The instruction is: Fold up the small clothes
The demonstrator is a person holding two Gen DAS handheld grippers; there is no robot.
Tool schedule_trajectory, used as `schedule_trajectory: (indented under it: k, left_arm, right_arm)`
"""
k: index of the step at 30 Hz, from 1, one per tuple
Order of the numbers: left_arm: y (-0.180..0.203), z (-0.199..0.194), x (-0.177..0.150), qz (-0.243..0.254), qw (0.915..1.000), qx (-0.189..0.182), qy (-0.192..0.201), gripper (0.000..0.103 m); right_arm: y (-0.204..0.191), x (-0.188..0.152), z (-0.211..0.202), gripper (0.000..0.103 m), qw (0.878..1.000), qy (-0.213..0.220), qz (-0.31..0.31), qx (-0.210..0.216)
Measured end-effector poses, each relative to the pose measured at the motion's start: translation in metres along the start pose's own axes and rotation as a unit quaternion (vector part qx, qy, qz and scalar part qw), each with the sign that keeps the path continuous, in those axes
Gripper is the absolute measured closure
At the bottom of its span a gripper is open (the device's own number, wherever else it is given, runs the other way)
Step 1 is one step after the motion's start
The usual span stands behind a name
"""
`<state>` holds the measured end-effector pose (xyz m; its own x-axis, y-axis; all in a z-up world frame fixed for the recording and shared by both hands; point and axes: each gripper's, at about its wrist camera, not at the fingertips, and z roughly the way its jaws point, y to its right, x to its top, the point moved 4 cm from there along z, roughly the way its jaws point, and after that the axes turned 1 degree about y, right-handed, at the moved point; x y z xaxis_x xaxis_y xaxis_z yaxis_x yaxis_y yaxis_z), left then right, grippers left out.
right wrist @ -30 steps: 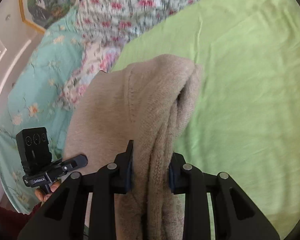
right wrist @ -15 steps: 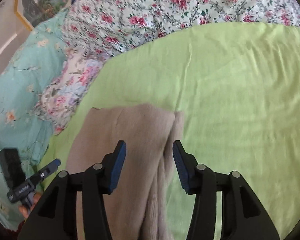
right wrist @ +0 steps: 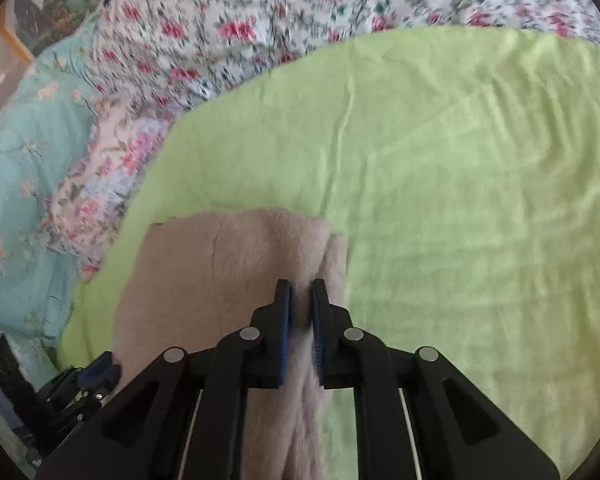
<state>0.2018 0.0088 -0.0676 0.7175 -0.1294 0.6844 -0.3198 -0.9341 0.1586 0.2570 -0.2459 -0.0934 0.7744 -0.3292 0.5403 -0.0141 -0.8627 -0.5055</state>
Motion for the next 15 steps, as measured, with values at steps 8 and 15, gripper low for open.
schedule_trajectory:
  k: [8, 15]
  left_arm:
    - [-0.005, -0.060, -0.045, -0.019, 0.9974, -0.068, 0.015, 0.076]
    - [0.004, -0.070, -0.071, -0.035, 0.9962, -0.080, -0.002, 0.078]
  right_arm:
    - [-0.012, -0.078, -0.073, 0.079, 1.000, 0.005, -0.025, 0.004]
    - [-0.004, -0.143, -0.074, 0.077, 0.999, -0.030, -0.015, 0.004]
